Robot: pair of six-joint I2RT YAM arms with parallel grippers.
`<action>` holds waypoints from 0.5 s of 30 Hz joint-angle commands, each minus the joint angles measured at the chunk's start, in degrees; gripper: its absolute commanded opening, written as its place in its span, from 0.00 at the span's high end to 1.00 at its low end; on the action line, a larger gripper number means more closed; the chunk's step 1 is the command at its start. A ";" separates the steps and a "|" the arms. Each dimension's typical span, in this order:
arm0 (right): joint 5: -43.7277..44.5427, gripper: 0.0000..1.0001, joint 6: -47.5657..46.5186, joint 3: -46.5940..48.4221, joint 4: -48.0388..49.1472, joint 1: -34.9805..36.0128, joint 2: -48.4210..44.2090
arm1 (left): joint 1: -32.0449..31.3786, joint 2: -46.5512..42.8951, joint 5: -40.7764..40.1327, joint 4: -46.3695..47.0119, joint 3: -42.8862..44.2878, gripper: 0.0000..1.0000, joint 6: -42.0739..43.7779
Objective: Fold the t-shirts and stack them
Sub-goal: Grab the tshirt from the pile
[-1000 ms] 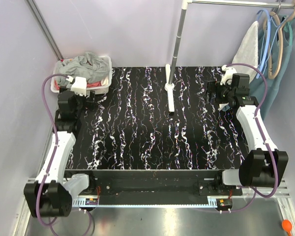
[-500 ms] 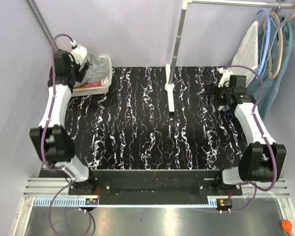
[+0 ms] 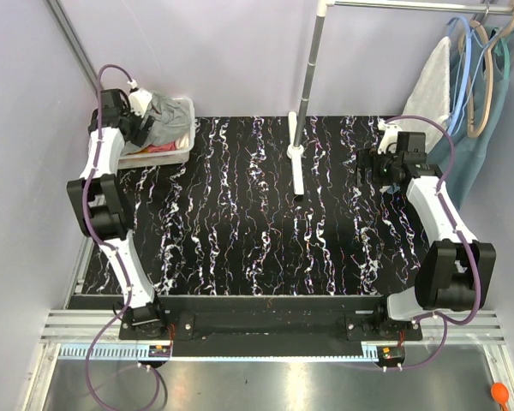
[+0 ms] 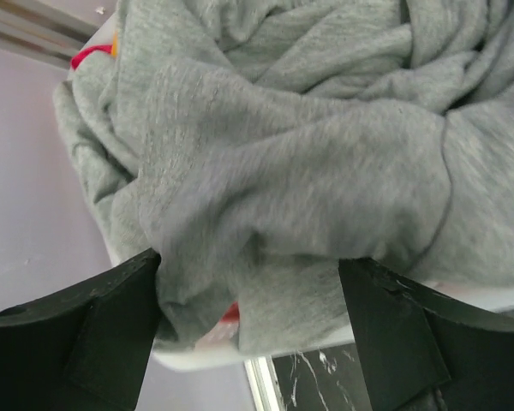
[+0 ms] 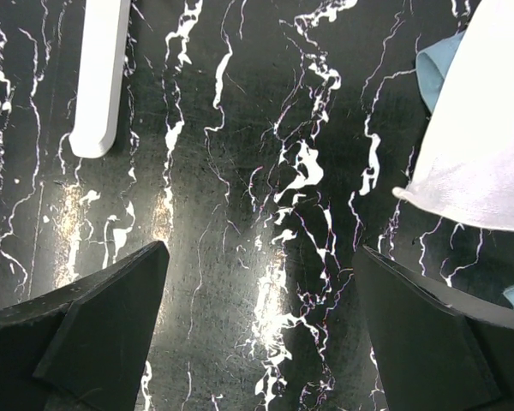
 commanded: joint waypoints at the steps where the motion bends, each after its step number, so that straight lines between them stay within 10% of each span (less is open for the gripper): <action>1: -0.09 0.00 -1.37 0.43 -0.07 0.10 0.76 | 0.82 2.70 2.28 3.40 6.49 0.16 -0.03; 6: 0.18 0.00 -1.63 0.35 -0.24 0.10 1.81 | 0.82 6.14 0.78 6.03 8.08 0.36 -0.55; 9: 0.53 0.00 -1.72 0.52 -0.42 0.10 2.95 | 0.82 5.09 1.75 7.00 7.21 0.91 -2.31; 15: -1.23 0.00 -1.55 0.87 -1.21 0.10 4.80 | -0.32 -5.97 5.08 6.75 0.18 0.97 -5.83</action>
